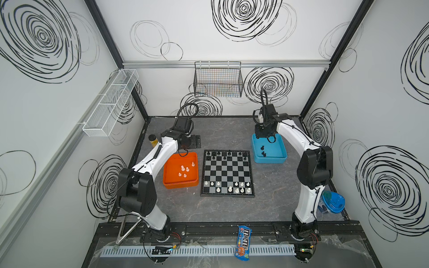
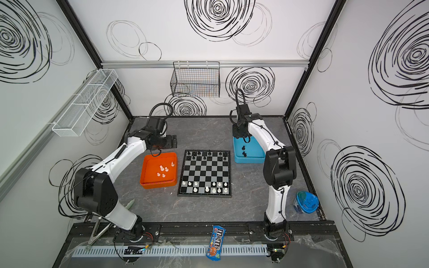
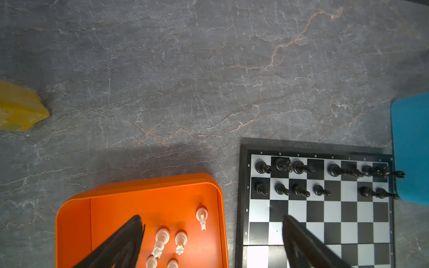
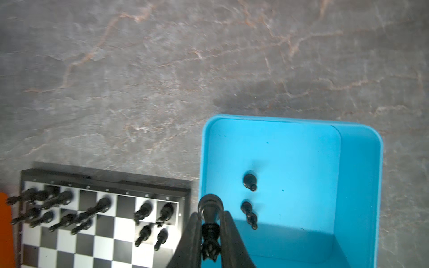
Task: Set up the chess pieces on the board
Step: 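Grasp a black king in the cyan tray with the right gripper and lift, then carry the black king with the right gripper over the board's far edge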
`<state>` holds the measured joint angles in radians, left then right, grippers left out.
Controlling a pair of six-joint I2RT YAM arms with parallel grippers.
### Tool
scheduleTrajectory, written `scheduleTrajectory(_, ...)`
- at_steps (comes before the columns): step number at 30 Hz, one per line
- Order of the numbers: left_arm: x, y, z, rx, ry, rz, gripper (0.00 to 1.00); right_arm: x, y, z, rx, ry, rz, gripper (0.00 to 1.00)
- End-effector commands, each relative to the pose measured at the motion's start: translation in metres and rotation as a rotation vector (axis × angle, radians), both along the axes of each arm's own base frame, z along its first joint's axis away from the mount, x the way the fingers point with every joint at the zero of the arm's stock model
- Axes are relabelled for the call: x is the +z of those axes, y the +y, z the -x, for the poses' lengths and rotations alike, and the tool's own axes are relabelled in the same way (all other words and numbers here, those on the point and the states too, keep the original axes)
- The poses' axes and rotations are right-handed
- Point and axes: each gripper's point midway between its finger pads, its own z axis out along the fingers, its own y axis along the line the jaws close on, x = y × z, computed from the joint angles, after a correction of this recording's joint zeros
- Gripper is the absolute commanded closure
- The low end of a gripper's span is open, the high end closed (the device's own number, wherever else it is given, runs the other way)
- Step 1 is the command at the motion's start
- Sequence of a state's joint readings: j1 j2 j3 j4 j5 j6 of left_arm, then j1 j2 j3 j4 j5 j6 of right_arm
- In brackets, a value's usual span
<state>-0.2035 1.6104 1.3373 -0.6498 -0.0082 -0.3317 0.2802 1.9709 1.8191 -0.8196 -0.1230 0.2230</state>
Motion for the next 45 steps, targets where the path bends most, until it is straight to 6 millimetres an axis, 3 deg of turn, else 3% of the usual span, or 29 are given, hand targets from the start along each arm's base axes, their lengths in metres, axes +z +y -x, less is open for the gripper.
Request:
scheduleTrajectory(1, 0.013, 0.006, -0.003, 0.028, -0.048, 0.068, 0.04, 0.0, 0.037, 0.009, 0.081, 0.031, 0.021, 0.82)
scheduleTrajectory(10, 0.014, 0.021, -0.001, 0.064, -0.058, 0.072, 0.04, 0.001, 0.128, 0.021, 0.242, 0.026, -0.013, 0.82)
scheduleTrajectory(14, 0.012, 0.021, 0.001, 0.066, -0.056, 0.075, 0.04, -0.009, 0.158, 0.03, 0.296, 0.038, -0.025, 0.82)
scheduleTrajectory(18, 0.011, 0.021, 0.001, 0.067, -0.053, 0.076, 0.04, -0.025, 0.176, 0.038, 0.327, 0.068, -0.028, 0.82)
scheduleTrajectory(30, 0.008, 0.021, 0.001, 0.065, -0.047, 0.076, 0.04, -0.066, 0.184, 0.047, 0.356, 0.149, 0.015, 0.82)
scheduleTrajectory(45, 0.004, 0.022, 0.001, 0.067, -0.04, 0.071, 0.04, -0.099, 0.178, 0.055, 0.364, 0.212, 0.053, 0.82)
